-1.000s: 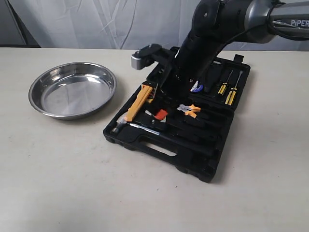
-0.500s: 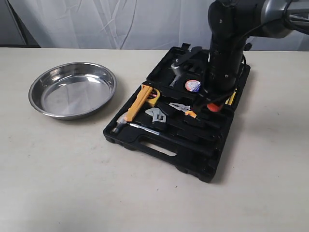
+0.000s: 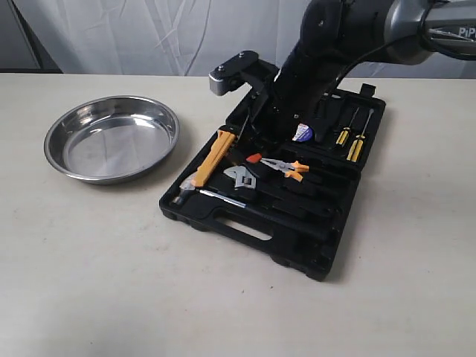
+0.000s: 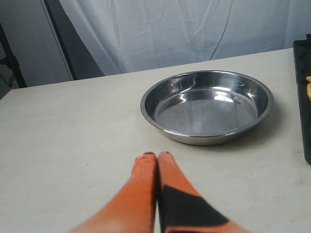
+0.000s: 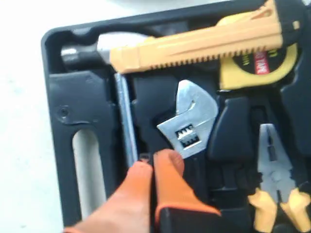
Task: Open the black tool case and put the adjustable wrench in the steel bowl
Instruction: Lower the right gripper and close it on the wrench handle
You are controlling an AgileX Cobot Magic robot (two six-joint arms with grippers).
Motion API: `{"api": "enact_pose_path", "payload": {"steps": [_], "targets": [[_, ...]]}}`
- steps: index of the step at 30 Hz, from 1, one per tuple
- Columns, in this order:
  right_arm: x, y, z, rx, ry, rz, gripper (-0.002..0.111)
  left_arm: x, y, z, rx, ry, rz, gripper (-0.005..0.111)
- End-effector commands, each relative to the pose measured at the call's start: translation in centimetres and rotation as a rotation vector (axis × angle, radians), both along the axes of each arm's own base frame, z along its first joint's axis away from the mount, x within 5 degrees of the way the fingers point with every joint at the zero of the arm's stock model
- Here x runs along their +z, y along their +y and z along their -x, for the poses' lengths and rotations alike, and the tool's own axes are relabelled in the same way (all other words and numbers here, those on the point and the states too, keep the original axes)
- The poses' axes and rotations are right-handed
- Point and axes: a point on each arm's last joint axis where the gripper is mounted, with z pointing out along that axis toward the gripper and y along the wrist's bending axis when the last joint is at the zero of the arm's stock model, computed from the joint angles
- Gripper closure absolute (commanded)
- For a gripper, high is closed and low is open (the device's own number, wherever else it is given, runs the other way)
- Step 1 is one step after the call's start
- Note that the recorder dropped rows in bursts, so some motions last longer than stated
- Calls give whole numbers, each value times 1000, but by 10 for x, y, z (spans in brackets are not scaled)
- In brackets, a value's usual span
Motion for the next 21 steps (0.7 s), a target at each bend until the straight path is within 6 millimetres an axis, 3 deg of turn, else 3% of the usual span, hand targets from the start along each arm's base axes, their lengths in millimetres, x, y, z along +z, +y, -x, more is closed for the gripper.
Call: {"api": "enact_pose_path", "payload": {"steps": [1, 3, 7, 9, 14, 21], "targets": [[0, 6, 18, 80, 80, 67, 109, 2, 0, 0, -1, -16, 6, 106], [-2, 7, 22, 86, 96, 103, 109, 2, 0, 0, -1, -16, 6, 106], [-10, 2, 15, 115, -42, 195, 106, 2, 0, 0, -1, -16, 6, 106], [-11, 1, 11, 86, -88, 209, 96, 2, 0, 0, -1, -16, 6, 106], [-11, 3, 2, 48, -180, 183, 57, 2, 0, 0, -1, -16, 6, 106], [-44, 3, -2, 71, -128, 251, 62, 2, 0, 0, -1, -16, 6, 106]]}}
